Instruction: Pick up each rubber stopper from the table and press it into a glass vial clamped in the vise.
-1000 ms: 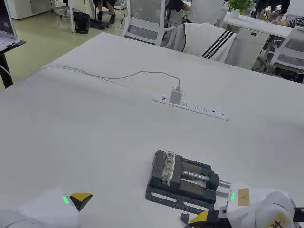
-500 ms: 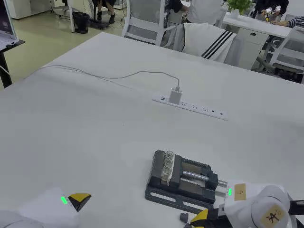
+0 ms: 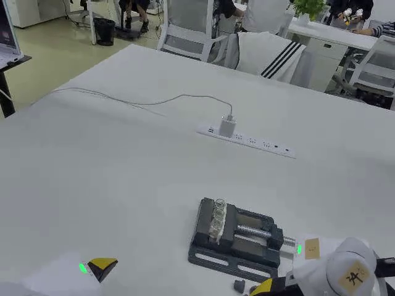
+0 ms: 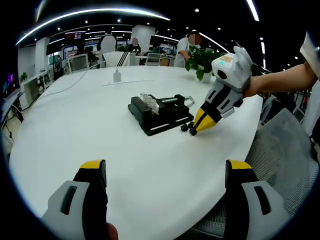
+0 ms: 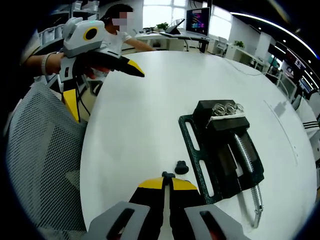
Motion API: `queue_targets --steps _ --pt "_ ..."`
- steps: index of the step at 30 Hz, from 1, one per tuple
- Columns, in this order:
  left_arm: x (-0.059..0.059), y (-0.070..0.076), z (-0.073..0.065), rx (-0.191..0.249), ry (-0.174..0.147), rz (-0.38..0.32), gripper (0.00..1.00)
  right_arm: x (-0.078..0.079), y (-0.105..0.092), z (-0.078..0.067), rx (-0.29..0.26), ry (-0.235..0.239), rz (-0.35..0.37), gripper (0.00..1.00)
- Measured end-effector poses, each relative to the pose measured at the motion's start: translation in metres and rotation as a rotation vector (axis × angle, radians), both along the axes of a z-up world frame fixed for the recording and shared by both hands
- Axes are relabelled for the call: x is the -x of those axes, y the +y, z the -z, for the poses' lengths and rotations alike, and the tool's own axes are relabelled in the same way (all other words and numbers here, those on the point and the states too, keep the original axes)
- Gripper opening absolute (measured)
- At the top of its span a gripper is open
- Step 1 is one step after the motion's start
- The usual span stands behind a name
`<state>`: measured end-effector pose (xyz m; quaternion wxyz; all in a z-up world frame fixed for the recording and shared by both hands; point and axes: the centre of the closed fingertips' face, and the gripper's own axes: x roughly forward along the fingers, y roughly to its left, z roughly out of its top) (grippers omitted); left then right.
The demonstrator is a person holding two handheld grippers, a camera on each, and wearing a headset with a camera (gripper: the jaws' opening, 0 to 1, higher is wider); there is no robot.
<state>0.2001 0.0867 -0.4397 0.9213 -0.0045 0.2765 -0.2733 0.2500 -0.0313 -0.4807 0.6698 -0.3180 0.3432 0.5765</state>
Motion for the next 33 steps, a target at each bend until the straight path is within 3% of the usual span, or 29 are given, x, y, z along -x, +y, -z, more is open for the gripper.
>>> queue_targets --steps 14,19,27,33 --pt "-0.001 -0.002 -0.001 0.000 -0.005 0.007 0.99 0.000 -0.001 0.000 -0.021 0.040 0.049 0.00" --pt "-0.001 -0.002 0.000 0.005 -0.009 0.005 0.98 -0.002 -0.001 -0.005 -0.063 0.063 0.099 0.00" --pt "-0.007 -0.004 -0.006 0.006 -0.043 0.025 0.98 -0.007 0.006 -0.036 -0.246 0.170 0.251 0.00" --pt "-0.018 -0.008 -0.018 -0.006 -0.095 0.061 0.95 -0.006 0.013 -0.066 -0.405 0.276 0.363 0.00"
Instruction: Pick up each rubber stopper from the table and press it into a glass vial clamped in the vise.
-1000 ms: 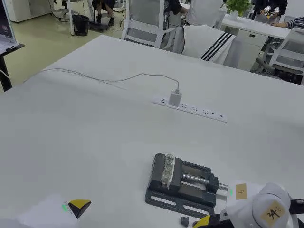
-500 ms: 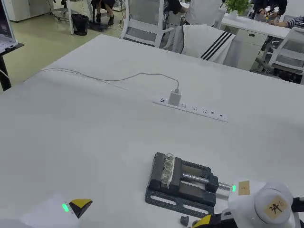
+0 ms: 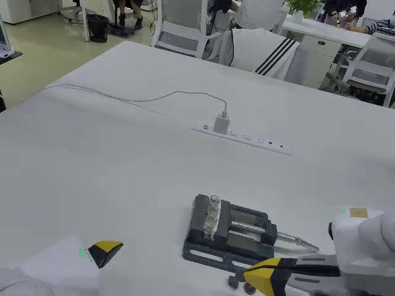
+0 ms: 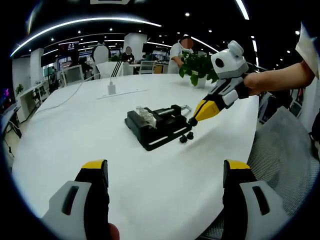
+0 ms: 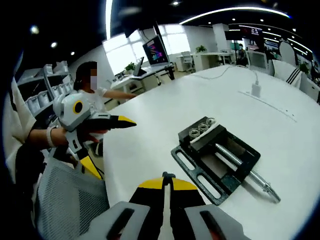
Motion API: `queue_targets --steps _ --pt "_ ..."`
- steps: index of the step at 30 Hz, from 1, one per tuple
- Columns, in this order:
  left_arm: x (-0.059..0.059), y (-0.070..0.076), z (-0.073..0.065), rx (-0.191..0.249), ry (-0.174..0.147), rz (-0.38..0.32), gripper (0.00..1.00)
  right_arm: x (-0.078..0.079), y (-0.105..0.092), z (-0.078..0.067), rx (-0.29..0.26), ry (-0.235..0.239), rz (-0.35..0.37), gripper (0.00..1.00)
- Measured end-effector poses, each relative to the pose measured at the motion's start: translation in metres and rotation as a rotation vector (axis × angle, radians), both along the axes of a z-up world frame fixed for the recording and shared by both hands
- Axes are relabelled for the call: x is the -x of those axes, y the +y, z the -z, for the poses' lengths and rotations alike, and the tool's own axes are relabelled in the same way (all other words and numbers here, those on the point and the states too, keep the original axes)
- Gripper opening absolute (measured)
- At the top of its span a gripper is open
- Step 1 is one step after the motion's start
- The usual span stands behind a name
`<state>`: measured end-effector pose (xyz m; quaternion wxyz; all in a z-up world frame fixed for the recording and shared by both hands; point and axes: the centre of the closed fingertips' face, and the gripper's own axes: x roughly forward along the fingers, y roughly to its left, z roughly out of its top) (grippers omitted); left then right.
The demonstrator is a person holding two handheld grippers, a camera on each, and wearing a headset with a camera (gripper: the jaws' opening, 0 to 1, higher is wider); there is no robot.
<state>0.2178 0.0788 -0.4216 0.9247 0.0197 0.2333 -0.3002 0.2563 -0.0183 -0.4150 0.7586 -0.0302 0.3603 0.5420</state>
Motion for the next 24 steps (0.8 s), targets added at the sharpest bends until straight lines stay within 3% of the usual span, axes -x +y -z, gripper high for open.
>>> queue_targets --steps 4,7,9,15,17,21,22,24 --pt "-0.007 -0.005 -0.010 -0.009 -0.048 0.035 0.92 0.002 0.003 -0.018 -0.110 0.079 0.065 0.00" --pt "-0.013 -0.012 -0.020 -0.014 -0.096 0.071 0.88 0.002 0.005 -0.036 -0.226 0.159 0.132 0.00" --pt "-0.015 -0.016 -0.025 -0.012 -0.114 0.086 0.87 0.004 0.005 -0.042 -0.267 0.209 0.157 0.00" --pt "-0.021 -0.038 -0.045 -0.019 -0.208 0.182 0.77 0.005 -0.001 -0.064 -0.439 0.361 0.264 0.00" --pt "-0.023 -0.046 -0.051 -0.015 -0.230 0.208 0.74 0.006 -0.004 -0.068 -0.485 0.416 0.296 0.00" --pt "-0.024 -0.060 -0.058 0.013 -0.251 0.249 0.69 0.010 -0.009 -0.072 -0.537 0.476 0.331 0.00" --pt "-0.024 -0.065 -0.060 0.022 -0.256 0.264 0.68 0.012 -0.009 -0.074 -0.567 0.516 0.344 0.00" --pt "-0.024 -0.072 -0.064 0.034 -0.277 0.285 0.64 0.014 -0.011 -0.074 -0.584 0.537 0.359 0.00"
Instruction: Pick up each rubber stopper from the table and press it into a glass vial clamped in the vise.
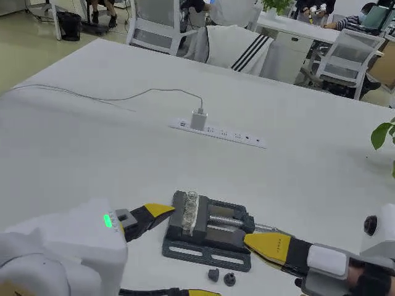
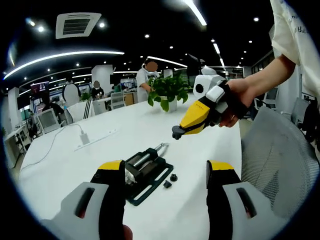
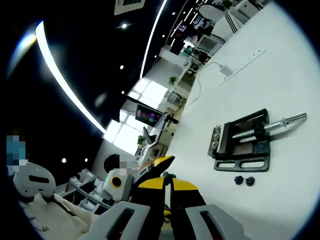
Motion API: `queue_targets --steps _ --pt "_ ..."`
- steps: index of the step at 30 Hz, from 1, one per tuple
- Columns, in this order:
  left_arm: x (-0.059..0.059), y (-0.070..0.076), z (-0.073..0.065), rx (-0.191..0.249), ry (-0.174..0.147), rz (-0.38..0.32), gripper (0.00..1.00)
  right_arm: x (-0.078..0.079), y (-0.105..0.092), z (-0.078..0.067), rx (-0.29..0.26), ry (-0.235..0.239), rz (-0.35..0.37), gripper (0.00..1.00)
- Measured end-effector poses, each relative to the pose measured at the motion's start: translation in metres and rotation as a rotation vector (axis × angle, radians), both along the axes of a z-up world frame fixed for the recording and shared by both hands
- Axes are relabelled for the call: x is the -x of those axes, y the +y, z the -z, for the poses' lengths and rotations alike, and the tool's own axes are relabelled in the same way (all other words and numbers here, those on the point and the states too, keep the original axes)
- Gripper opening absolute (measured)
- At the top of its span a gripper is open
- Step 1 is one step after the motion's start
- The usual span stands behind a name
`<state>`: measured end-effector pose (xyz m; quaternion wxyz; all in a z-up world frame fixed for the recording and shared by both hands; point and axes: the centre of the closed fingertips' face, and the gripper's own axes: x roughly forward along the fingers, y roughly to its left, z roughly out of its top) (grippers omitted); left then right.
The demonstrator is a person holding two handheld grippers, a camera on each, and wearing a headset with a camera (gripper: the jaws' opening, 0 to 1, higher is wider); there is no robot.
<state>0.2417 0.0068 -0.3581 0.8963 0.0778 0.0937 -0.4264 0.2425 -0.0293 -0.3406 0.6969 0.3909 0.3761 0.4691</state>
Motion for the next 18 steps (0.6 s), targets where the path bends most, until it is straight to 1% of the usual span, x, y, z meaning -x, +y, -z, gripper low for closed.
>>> queue_targets --steps 1,2,3,4,5,6,7,10,12,13,15,16,17,18 --pt "0.000 -0.004 -0.001 0.011 0.001 0.009 0.62 0.002 0.000 -0.002 -0.034 0.034 0.007 0.00" --pt "0.001 -0.008 -0.002 0.020 0.000 0.021 0.60 0.004 -0.001 -0.003 -0.051 0.064 0.012 0.00" --pt "0.001 -0.012 -0.004 0.025 -0.007 0.034 0.59 0.005 -0.002 -0.003 -0.065 0.093 0.021 0.00" --pt "0.002 -0.015 -0.004 0.024 -0.012 0.042 0.58 0.007 -0.002 -0.004 -0.075 0.110 0.022 0.00" --pt "0.003 -0.018 -0.005 0.025 -0.019 0.059 0.55 0.009 -0.002 -0.004 -0.086 0.137 0.023 0.00" --pt "0.005 -0.022 -0.007 0.035 -0.019 0.075 0.53 0.010 -0.003 -0.004 -0.097 0.166 0.036 0.00" --pt "0.005 -0.025 -0.007 0.039 -0.022 0.082 0.51 0.012 -0.003 -0.005 -0.110 0.193 0.030 0.00" --pt "0.008 -0.032 -0.009 0.049 -0.020 0.108 0.47 0.014 -0.006 -0.002 -0.114 0.216 0.040 0.00" --pt "0.011 -0.037 -0.011 0.056 -0.027 0.132 0.43 0.016 -0.008 -0.001 -0.131 0.262 0.050 0.00" --pt "0.013 -0.039 -0.012 0.064 -0.020 0.144 0.41 0.017 -0.009 0.001 -0.137 0.289 0.051 0.00" --pt "0.014 -0.041 -0.012 0.064 -0.024 0.154 0.37 0.018 -0.011 0.003 -0.141 0.316 0.061 0.00" --pt "0.016 -0.043 -0.012 0.063 -0.024 0.164 0.35 0.020 -0.011 0.004 -0.149 0.345 0.062 0.00" --pt "0.017 -0.044 -0.012 0.064 -0.019 0.173 0.33 0.021 -0.012 0.005 -0.149 0.349 0.062 0.00" --pt "0.018 -0.045 -0.012 0.067 -0.016 0.183 0.31 0.021 -0.013 0.006 -0.154 0.363 0.071 0.00"
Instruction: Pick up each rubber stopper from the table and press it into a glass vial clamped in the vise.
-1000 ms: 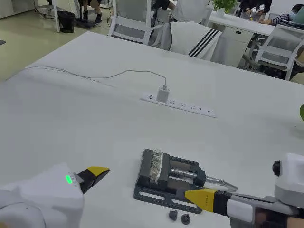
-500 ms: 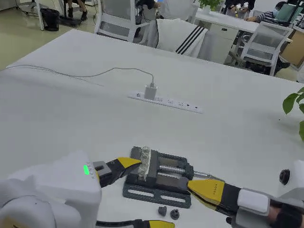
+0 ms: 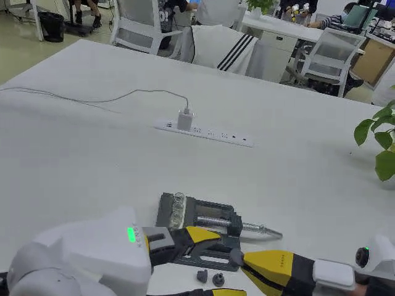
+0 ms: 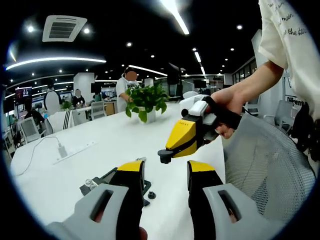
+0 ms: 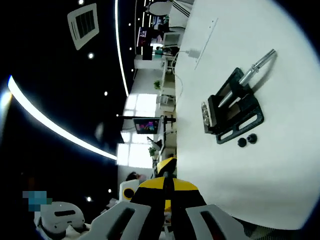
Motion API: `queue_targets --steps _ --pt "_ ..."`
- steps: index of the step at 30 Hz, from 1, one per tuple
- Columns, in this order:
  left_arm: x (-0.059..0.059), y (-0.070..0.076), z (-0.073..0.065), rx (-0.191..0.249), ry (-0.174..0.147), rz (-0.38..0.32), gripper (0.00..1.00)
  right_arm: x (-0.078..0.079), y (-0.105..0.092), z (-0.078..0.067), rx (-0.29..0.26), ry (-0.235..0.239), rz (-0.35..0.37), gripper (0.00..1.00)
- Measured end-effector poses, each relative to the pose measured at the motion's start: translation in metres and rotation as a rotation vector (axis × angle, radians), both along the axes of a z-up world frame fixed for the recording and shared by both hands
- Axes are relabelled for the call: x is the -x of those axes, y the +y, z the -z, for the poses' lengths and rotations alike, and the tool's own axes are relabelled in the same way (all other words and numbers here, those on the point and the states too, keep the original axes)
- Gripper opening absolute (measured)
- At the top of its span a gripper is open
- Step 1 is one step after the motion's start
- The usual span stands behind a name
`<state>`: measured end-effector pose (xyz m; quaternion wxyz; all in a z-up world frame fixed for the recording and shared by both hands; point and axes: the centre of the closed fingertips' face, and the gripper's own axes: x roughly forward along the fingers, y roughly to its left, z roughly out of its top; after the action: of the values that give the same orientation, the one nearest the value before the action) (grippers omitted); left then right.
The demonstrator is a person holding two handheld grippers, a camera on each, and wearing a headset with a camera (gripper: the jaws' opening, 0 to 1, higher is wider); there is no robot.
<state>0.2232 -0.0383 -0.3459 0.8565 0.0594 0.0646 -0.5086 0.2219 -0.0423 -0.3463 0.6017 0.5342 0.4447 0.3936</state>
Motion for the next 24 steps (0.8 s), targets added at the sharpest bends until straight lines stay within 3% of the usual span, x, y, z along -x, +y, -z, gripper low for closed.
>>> queue_targets --steps 5,14,24 --pt "0.005 -0.004 0.000 0.011 0.015 0.032 0.22 0.004 -0.001 0.002 -0.003 0.033 -0.008 0.00" --pt "0.011 -0.007 0.001 0.024 0.035 0.065 0.10 0.009 -0.001 0.004 0.006 0.026 -0.035 0.00" --pt "0.012 -0.006 0.000 0.044 0.050 0.076 0.06 0.012 -0.002 0.004 -0.003 0.029 -0.056 0.00"
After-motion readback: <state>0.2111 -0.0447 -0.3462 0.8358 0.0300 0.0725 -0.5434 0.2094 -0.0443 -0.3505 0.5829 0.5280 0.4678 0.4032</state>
